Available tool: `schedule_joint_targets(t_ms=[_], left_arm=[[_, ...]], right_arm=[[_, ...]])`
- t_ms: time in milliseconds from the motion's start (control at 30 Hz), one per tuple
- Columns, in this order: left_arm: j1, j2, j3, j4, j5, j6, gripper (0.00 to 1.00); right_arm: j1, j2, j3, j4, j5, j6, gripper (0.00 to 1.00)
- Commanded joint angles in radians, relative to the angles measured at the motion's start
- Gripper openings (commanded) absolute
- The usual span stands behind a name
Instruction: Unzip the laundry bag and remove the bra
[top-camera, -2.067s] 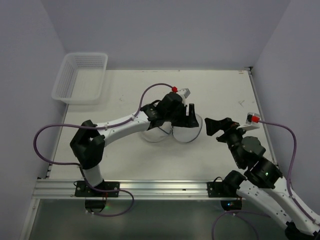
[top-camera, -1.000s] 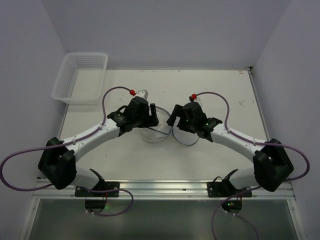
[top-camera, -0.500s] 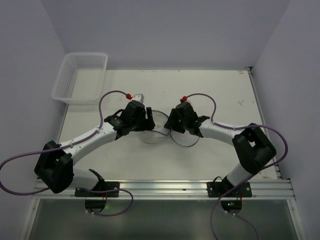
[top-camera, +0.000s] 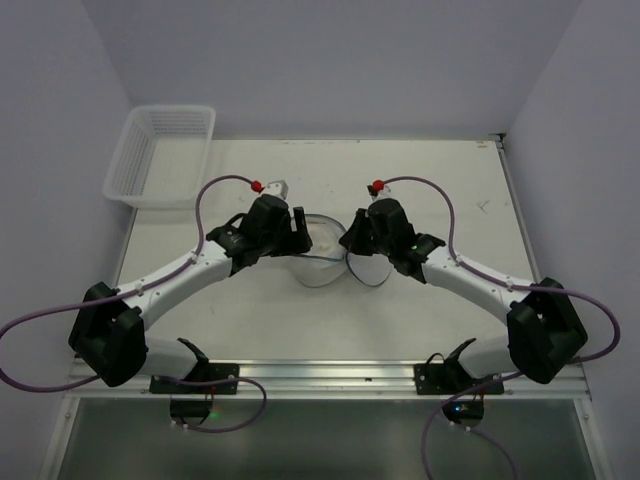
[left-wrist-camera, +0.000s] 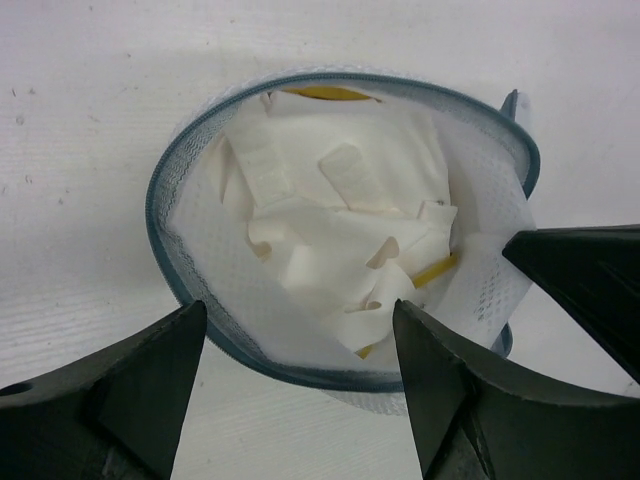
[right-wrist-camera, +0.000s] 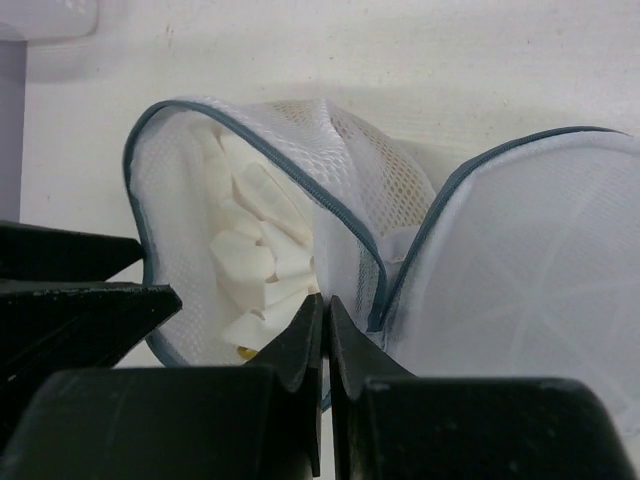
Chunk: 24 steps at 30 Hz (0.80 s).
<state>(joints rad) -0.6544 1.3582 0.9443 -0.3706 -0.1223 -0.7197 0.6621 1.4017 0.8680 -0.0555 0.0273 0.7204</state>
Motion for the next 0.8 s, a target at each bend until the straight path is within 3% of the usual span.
schedule_joint_targets(t_ms=[0,500,767], left_arm=[[0.007,-0.008,0.085,0.001,-0.036,0.014,0.80],[-0.021,0.136,0.214,-0.025,-0.079,0.042,0.76],[-0.048,0.263,0.229,-0.001,-0.073,-0.020,0.84]], right_arm=[[0.011,-0.062,0.035,-0.026,0.006,-0.064,0.00],[0.070,-0.055,0.071,-0.049,0.059,-0.122,0.00],[0.091,-0.046,0.080,-0.056,0.083,-0.139,0.00]])
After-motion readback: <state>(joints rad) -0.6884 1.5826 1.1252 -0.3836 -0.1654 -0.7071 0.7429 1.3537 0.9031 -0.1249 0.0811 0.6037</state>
